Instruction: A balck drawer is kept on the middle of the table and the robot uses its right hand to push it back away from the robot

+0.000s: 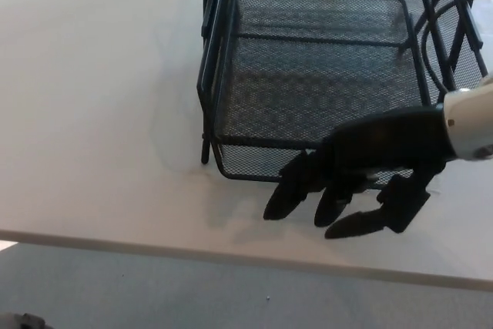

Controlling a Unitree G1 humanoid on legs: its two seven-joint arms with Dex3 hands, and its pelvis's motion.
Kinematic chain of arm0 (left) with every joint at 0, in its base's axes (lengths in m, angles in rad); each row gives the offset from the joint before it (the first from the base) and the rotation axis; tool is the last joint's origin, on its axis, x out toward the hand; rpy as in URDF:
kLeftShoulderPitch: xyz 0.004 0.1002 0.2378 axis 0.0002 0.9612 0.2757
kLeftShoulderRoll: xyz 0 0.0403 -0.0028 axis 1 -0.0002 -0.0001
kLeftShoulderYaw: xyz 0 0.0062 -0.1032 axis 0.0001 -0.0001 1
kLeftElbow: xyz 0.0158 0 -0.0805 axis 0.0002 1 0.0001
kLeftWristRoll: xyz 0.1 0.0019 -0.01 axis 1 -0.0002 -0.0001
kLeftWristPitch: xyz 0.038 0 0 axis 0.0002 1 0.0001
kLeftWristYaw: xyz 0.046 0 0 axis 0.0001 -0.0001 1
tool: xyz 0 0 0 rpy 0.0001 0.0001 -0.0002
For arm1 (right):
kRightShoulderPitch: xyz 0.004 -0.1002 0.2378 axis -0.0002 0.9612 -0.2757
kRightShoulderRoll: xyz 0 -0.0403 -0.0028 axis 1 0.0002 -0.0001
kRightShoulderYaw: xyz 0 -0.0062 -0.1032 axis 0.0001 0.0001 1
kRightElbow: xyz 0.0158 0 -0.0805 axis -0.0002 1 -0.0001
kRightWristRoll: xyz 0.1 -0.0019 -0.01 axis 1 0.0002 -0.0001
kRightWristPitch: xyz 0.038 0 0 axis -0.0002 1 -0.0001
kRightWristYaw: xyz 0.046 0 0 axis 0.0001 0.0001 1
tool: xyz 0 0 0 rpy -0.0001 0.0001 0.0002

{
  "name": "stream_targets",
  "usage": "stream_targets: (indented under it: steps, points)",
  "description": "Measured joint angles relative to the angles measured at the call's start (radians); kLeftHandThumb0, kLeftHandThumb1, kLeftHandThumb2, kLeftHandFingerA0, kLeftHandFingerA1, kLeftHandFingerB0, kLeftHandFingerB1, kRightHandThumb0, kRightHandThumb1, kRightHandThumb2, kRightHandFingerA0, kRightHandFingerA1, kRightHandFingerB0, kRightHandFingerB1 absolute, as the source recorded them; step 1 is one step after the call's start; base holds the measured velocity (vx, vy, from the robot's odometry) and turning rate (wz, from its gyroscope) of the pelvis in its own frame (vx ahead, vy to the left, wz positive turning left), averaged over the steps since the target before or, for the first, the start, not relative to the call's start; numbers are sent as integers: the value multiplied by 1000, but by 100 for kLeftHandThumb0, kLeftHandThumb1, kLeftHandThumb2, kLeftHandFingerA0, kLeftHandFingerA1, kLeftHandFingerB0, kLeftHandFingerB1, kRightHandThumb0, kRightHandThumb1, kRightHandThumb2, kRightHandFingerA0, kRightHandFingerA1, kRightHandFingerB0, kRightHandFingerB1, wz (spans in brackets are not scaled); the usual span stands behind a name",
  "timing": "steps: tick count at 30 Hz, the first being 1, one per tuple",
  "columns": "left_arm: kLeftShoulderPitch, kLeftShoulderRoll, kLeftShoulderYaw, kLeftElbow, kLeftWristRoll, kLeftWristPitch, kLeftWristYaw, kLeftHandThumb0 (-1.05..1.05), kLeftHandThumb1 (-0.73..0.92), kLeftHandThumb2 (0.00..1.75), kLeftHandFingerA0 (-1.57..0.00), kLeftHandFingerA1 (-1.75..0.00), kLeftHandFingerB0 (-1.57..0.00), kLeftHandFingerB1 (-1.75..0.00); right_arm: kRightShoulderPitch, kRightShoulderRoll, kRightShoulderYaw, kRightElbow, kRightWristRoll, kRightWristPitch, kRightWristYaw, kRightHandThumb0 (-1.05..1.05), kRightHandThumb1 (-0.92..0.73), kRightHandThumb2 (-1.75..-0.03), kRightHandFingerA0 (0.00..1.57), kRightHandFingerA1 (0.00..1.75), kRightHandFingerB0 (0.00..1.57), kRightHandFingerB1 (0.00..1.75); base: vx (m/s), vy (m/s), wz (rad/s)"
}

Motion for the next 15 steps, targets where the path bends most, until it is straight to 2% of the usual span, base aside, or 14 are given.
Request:
stream_targets:
  steps: [7,8,15]
  points:
    - [0,0,0,1,0,0,0,-55,74,63,-49,-38,-35,-33,-44,0,-90,84,-1,-19,27,-52,-81,-64,37,38,29,32,0,0,0]
    - [0,0,1,2,0,0,0,-57,71,63,-48,-39,-34,-33,-46,0,-101,95,1,-21,31,-52,-62,-99,34,55,17,45,0,0,0]
    - [0,0,0,4,0,-2,1,-56,72,63,-48,-39,-35,-34,-71,13,-114,219,-10,-50,50,-55,-62,-97,33,54,18,45,0,0,0]
